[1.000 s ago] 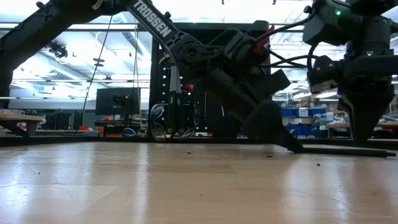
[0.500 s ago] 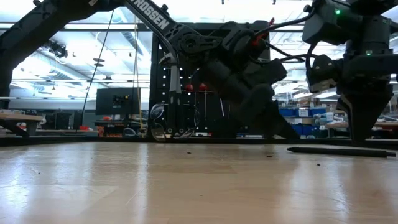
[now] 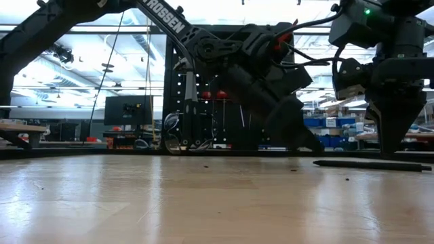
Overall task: Hang tools onto peg board
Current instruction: Put the black pen on the pegboard
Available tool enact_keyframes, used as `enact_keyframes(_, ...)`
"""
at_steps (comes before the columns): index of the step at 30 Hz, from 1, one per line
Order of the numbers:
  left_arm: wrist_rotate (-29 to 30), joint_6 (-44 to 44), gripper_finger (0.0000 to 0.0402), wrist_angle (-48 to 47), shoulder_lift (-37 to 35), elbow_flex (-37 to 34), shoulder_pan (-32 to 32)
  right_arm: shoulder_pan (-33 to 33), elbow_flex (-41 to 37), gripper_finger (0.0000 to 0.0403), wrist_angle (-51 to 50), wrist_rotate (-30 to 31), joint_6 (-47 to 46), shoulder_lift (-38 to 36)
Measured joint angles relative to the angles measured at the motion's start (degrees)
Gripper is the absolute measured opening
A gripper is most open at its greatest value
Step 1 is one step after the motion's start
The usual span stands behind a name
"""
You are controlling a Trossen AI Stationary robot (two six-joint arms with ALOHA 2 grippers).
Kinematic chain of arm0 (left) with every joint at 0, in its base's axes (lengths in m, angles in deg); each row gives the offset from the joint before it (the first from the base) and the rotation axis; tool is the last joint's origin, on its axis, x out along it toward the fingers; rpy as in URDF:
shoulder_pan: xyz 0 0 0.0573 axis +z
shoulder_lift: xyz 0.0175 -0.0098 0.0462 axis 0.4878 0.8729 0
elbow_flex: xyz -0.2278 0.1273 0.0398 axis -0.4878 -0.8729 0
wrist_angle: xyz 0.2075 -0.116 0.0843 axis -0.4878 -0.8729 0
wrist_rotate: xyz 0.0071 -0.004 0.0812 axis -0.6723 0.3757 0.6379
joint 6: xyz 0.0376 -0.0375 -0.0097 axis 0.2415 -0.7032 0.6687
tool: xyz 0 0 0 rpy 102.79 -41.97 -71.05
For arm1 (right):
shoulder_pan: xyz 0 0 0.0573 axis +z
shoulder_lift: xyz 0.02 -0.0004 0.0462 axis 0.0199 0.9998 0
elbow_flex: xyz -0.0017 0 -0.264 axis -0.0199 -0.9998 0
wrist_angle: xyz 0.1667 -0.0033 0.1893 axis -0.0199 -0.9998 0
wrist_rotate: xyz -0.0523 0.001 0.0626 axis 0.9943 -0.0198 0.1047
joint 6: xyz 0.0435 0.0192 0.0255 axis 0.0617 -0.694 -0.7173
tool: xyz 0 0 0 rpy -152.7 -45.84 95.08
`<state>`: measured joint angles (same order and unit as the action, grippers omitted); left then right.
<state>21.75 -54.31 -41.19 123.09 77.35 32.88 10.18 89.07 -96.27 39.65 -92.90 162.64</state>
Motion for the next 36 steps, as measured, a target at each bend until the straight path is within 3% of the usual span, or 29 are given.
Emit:
enact_keyframes(8, -0.7, 0.0, 0.0000, 1.1, 2.7, 0.0, 0.0, 0.1, 0.0, 0.0067, -1.2, 0.0, 0.0, 0.0)
enact_keyframes(20, -0.9, -0.1, 0.0000, 1.5, 2.8, 0.0, 0.1, 0.6, -3.3, 0.0110, 3.1, -1.3, -1.6, 0.2)
enact_keyframes(22, -0.9, -0.1, 0.0000, 1.5, 2.8, -0.1, 0.1, 0.8, -4.1, 0.0095, 3.5, -1.1, -1.7, 1.6)
enact_keyframes(25, -1.1, -0.1, 0.0000, 1.4, 2.8, -0.1, 0.1, 0.7, -4.3, 0.0033, 3.4, -0.7, -1.6, 3.9)
enact_keyframes(36, -1.3, 0.1, 0.0017, 2.5, 2.6, -0.2, -0.3, 0.7, -4.3, 0.0030, 2.5, -1.3, -1.4, 1.5)
